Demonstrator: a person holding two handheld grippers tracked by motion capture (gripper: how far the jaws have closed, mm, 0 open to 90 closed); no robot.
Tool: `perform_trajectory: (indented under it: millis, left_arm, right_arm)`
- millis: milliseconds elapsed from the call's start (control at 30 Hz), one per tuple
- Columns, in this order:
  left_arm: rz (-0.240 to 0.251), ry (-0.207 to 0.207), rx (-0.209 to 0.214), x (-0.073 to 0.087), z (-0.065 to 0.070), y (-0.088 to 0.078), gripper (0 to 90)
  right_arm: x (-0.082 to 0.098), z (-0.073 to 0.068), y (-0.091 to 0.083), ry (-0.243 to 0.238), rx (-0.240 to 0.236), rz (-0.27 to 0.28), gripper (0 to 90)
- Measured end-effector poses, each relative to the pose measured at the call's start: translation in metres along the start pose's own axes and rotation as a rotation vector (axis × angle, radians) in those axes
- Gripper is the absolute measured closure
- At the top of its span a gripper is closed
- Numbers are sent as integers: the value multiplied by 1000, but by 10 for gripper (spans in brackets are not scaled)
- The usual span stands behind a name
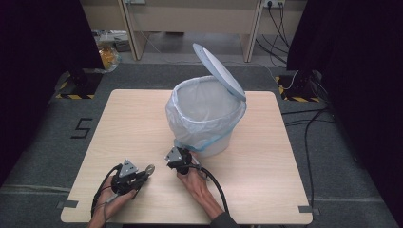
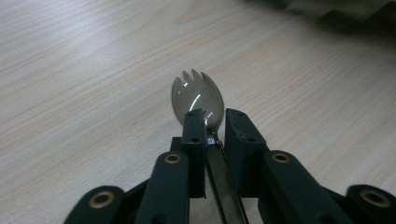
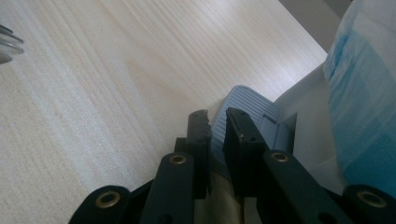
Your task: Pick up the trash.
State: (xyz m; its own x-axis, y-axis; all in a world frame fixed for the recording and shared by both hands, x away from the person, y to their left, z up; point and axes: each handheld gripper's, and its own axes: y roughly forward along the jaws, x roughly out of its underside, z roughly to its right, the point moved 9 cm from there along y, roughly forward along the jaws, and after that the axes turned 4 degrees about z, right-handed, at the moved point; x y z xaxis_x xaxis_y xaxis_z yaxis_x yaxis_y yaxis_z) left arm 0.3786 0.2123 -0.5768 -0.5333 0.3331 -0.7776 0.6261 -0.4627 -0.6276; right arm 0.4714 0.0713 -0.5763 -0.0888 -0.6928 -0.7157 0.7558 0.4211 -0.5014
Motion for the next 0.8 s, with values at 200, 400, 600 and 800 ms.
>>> perform_trajectory:
  millis: [200,400,600,800]
  left_arm:
    - [7,-2,12,-1,-1,1,798]
    - [7,-9,25,-1,-3,1,799]
    - [20,-16,28,-6,-7,-4,799]
    - [40,-24,24,-12,-14,-10,799]
  right_arm:
    - [0,0,0,-2,-1,0,800]
    - [0,0,0,-6,0,2,800]
    - [0,0,0,-9,-1,1,800]
    - [0,0,0,-3,1,0,800]
